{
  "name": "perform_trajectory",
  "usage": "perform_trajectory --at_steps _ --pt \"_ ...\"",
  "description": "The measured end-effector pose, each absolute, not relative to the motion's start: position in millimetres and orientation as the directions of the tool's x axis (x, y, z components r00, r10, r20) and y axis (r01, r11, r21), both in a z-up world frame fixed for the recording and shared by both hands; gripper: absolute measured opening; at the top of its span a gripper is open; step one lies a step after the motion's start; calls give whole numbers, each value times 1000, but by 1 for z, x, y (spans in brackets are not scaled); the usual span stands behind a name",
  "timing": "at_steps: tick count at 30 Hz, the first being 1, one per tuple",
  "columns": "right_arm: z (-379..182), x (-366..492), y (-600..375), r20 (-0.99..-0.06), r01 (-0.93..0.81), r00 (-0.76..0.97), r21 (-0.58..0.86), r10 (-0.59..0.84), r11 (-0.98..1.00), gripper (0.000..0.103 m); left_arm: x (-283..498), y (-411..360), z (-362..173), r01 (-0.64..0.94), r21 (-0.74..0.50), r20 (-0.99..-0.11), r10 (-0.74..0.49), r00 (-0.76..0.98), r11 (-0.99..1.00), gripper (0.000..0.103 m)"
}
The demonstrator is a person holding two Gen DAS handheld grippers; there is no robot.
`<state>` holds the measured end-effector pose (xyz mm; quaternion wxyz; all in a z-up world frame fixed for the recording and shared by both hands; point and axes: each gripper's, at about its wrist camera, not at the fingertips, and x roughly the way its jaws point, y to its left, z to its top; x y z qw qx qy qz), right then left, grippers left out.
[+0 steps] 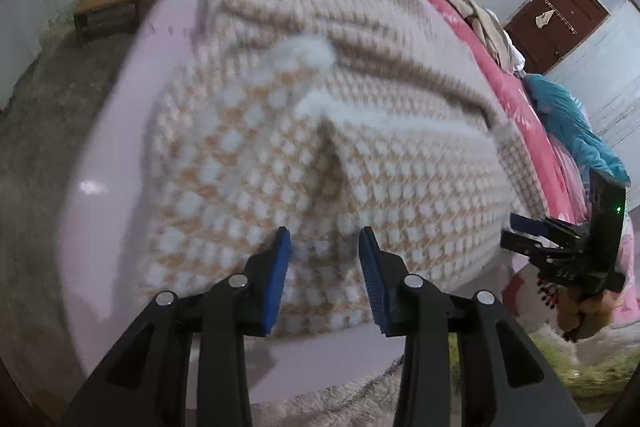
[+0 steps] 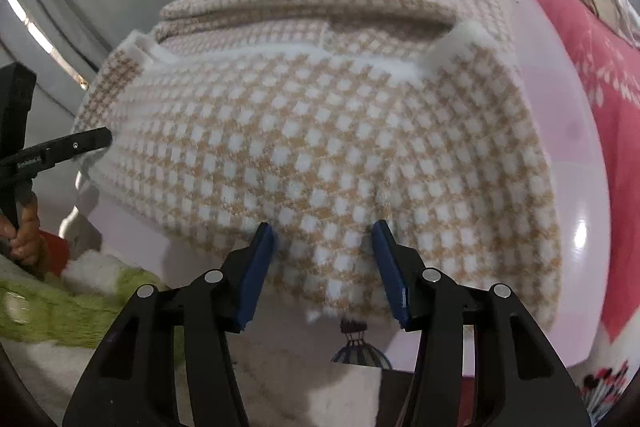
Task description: Fold large clothes
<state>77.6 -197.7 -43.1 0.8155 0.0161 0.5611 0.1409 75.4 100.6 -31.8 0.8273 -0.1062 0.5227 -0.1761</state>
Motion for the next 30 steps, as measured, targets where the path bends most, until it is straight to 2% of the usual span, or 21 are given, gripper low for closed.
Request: perform_trajectory --at_steps 1,3,5,9,11,12,13,14,15,17,21,25,29,30 --pt "-37 80 -201 -903 -202 337 207 266 957 49 77 98 -25 202 -347 -817 -401 415 916 35" --pt "-24 88 -206 -870 -193 374 264 320 945 53 79 93 -16 258 -374 -788 -452 417 891 42" --pt "-19 100 -208 -841 -184 408 305 355 934 56 87 86 -22 263 -379 -790 -458 406 887 54" --pt "-38 130 -208 -842 -133 405 333 358 934 55 113 62 -42 229 -296 -852 -365 376 927 54" --pt "-49 140 -210 -855 -108 375 342 357 933 36 111 57 -43 235 -260 -849 -338 407 937 54" --pt "-52 137 -209 -859 -102 375 336 349 936 23 110 54 -43 240 -235 -847 -319 424 942 52" --pt "-51 133 -207 -856 -107 379 336 351 936 6 108 51 -43 245 -215 -847 -305 435 946 42" --pt "-49 133 -205 -859 -108 389 316 333 943 5 107 48 -43 251 -187 -847 -286 448 950 25" --pt "-47 133 -204 -857 -110 398 311 328 944 2 107 46 -42 255 -178 -847 -280 453 950 19" --pt "-37 127 -198 -846 -112 429 298 316 948 1 109 48 -38 257 -191 -837 -294 462 947 4" --pt "-16 122 -198 -815 -118 501 269 291 956 1 114 52 -19 261 -162 -791 -283 543 952 4" --pt "-46 135 -199 -846 -100 444 280 295 955 3 127 55 -40 241 -204 -822 -299 485 949 6" --pt "-44 133 -202 -853 -106 434 271 289 957 13 120 65 -32 256 -225 -814 -326 481 940 10" --pt "-31 127 -209 -836 -109 471 261 281 959 26 118 68 -26 257 -225 -803 -328 498 940 11"
